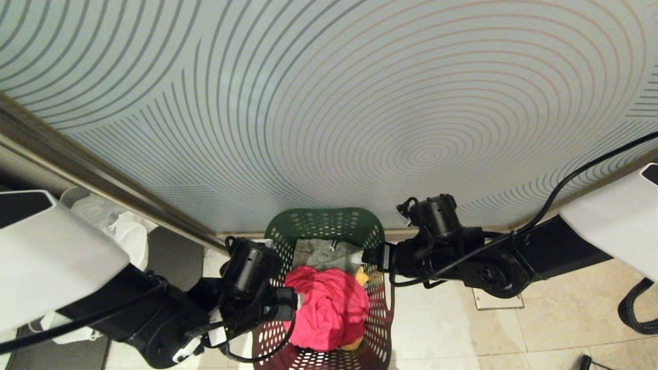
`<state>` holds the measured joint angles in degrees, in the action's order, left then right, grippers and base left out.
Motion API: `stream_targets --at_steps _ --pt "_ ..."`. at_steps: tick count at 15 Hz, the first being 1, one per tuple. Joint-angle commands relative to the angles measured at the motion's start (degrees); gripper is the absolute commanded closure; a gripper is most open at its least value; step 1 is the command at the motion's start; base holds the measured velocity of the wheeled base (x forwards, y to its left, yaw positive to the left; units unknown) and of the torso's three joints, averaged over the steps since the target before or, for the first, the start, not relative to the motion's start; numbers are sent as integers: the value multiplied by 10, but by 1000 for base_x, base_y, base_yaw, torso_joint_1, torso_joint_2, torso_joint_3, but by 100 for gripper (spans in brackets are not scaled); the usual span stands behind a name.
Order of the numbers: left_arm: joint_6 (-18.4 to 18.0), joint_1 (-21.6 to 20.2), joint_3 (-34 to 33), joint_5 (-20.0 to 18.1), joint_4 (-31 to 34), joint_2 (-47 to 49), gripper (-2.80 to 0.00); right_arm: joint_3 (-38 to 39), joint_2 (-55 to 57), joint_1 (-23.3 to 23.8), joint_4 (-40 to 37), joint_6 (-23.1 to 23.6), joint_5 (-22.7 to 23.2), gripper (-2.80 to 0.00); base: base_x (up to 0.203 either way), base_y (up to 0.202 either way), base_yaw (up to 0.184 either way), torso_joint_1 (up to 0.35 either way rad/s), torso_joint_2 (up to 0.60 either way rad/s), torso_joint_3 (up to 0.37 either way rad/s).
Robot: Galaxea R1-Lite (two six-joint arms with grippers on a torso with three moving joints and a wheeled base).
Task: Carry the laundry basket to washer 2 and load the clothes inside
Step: Pick up the clothes basket and put it beside the washing machine
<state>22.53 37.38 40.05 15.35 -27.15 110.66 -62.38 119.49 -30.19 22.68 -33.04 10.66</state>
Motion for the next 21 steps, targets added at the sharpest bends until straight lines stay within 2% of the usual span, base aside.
stream_targets --at_steps 1,3,5,7,11,13,16,20,21 --pt "-1 8 0 12 24 -52 -280 -1 -4 -1 0 -2 1 -280 0 0 0 0 0 0" --pt "-2 23 7 28 89 -111 -280 -1 -2 -8 1 -3 2 -280 0 0 0 0 0 0" --pt "-4 26 13 66 109 -124 -280 -1 -1 -15 3 -14 15 -280 0 0 0 0 0 0" --pt "-4 26 14 67 106 -112 -280 -1 7 -18 4 -32 25 -280 0 0 0 0 0 0" --pt "-3 22 31 69 84 -65 -280 -5 18 -18 5 -30 25 -280 0 0 0 0 0 0" --pt "-3 20 46 85 72 -39 -280 -5 20 -17 4 -30 25 -280 0 0 0 0 0 0" --pt "-37 19 59 119 55 -26 -280 1 21 -17 4 -27 24 -280 0 0 0 0 0 0" --pt "-43 13 63 143 52 -24 -280 -1 21 -17 4 -26 23 -280 0 0 0 0 0 0" --pt "-55 12 65 144 52 -32 -280 -2 21 -17 4 -26 23 -280 0 0 0 0 0 0"
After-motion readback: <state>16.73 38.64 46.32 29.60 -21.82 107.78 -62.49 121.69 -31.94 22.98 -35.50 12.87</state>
